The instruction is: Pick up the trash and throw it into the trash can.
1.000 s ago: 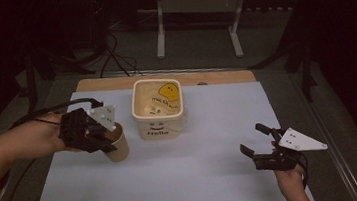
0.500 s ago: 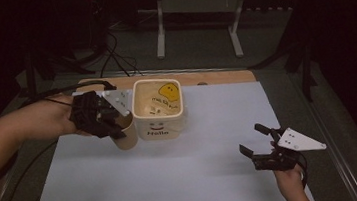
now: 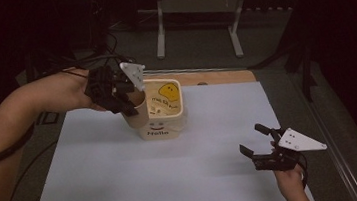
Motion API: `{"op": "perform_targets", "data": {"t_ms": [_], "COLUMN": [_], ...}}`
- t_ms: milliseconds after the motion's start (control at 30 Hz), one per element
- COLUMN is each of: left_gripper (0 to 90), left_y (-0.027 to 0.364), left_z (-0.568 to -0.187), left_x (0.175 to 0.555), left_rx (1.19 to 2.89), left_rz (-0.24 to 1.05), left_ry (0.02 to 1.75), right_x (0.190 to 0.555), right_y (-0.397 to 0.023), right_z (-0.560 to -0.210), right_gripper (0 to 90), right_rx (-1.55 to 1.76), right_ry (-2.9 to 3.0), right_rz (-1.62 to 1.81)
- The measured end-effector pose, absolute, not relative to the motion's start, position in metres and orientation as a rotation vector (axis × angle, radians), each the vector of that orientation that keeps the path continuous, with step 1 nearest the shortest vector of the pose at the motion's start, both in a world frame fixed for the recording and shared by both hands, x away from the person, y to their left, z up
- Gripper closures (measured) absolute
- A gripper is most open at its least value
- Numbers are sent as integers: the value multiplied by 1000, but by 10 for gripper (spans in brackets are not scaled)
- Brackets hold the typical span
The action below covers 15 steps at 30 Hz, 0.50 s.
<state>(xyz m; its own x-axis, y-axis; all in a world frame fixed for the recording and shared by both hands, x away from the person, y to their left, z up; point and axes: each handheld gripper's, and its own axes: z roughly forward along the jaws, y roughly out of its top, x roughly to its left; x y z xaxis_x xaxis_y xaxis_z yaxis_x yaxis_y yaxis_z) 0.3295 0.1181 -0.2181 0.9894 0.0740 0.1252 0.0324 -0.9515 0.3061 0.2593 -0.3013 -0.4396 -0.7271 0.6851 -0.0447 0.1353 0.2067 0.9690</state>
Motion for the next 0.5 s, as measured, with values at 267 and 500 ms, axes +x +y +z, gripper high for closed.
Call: {"op": "perform_targets", "data": {"t_ms": [267, 500], "left_gripper": [888, 888], "left_y": [112, 100], "left_z": [-214, -211], "left_x": [354, 370], "left_rx": [2851, 2864], "left_rz": [234, 244], "left_ry": [89, 62], "right_x": [260, 259], "right_y": [-301, -300], "right_z": [-440, -440], "right_gripper": [123, 123], "right_rx": [760, 752], "right_ry": [2022, 2024], "right_rz": [1537, 1536]}}
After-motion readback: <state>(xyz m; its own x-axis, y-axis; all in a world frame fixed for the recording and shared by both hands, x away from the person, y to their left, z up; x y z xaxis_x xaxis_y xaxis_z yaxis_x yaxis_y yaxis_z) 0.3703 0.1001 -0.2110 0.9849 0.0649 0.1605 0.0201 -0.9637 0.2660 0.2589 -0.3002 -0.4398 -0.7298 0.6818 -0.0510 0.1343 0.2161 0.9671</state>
